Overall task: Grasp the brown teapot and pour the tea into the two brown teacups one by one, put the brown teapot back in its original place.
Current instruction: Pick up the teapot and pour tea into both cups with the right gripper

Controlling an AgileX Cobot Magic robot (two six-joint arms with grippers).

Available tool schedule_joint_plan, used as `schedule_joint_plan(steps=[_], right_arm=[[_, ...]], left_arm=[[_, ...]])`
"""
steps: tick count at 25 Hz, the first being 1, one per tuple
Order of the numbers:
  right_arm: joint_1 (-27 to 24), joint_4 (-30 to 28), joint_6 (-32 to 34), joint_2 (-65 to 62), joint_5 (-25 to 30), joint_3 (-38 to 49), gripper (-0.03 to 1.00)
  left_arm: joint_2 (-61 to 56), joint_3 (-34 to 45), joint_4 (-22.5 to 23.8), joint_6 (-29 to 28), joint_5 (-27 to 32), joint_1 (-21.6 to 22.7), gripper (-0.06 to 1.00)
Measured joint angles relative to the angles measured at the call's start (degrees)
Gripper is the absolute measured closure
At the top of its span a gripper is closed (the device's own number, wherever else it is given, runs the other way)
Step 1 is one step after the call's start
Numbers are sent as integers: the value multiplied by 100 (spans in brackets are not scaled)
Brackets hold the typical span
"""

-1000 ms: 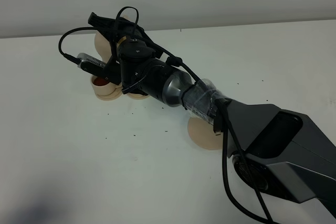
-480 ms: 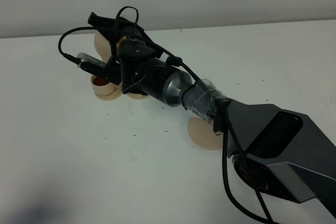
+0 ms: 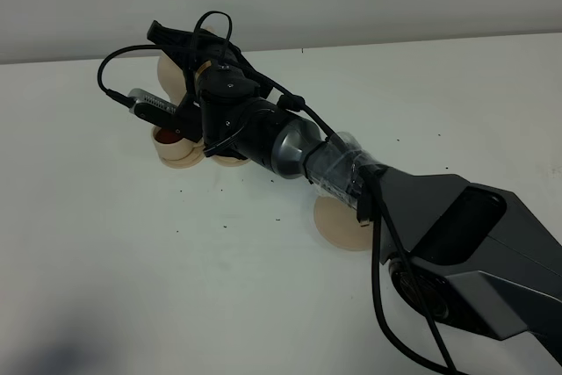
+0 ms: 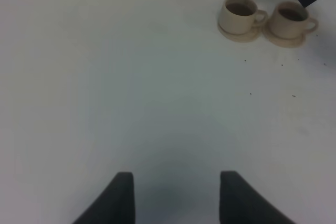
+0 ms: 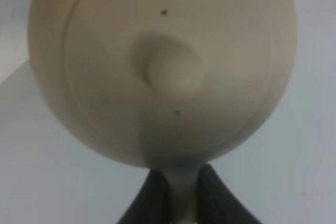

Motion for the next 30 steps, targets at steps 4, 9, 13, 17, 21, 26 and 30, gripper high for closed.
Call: schedule_joint_plan(steps=[4,9,13,17,21,26,30], right_arm=[[0,39,0,0,11,0,86],[0,334,0,0,99,0,86],[0,665,5,0,231,0,86],[0,1132,16,0,328,0,86],[0,1430,85,0,356,0,86],[-5,1553,342,-108,452,0,86],[-5,1700,440,-357,495,0,86]], left_arm=[[0,0,0,-6,0,0,55],[0,0,0,-1,0,0,55],[0,0,0,-1,0,0,55],[0,0,0,-1,0,0,55],[0,0,0,-1,0,0,55],[0,0,0,-1,0,0,55],[0,0,0,-1,0,0,55]])
